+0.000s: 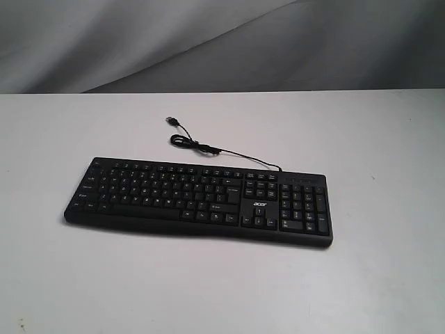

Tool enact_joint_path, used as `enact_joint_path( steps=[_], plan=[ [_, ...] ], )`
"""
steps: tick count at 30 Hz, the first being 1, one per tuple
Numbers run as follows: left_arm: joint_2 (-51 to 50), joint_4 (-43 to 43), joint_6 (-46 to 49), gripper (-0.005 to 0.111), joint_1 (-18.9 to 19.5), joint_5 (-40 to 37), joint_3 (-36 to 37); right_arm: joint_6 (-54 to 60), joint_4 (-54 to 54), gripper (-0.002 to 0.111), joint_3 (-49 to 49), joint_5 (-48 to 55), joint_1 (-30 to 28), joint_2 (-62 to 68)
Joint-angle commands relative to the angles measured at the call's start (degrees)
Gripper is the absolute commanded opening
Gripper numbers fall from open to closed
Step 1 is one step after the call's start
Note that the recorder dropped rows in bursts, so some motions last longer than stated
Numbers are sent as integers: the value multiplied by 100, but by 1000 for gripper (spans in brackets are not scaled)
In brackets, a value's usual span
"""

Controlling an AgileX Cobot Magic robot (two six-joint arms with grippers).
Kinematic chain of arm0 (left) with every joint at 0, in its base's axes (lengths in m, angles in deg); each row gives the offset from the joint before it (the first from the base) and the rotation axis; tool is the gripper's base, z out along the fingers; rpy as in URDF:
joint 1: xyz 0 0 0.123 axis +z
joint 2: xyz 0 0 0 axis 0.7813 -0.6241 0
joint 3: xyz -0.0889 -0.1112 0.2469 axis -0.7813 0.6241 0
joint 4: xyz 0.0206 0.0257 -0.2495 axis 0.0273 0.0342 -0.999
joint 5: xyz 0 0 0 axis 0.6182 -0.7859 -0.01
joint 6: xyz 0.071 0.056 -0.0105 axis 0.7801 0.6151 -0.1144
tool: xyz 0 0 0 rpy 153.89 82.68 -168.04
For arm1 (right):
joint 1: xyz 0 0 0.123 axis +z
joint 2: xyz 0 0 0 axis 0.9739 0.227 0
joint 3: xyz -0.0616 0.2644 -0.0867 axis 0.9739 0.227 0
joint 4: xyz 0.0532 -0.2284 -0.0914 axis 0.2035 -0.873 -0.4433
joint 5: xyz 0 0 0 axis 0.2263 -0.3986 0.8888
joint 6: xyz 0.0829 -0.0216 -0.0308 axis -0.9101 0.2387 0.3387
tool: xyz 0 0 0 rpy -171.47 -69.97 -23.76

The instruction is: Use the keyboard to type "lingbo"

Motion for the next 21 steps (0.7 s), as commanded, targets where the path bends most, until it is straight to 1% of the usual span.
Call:
enact_joint_path(
  steps=[1, 6, 13, 16, 19, 21],
  plan=[
    [-4, 1, -12, 0, -37, 14, 28, 17, 19, 0, 16, -22, -44, -19],
    [-4, 1, -12, 0, -37, 14, 28, 65, -86, 0, 16, -143, -44, -19],
    [-4, 1, -12, 0, -37, 14, 28, 28, 36, 0, 16, -2452, -44, -19],
    [-4, 1, -12, 0, -37, 14, 28, 28, 36, 0, 16, -2895, -44, -19],
    [-4, 1, -12, 0, -37, 14, 28, -47, 46, 0, 16, -3088, -44, -19],
    [-4, 1, -12, 0, -37, 14, 28, -502, 59, 0, 16, -3508, -44, -19]
  ],
)
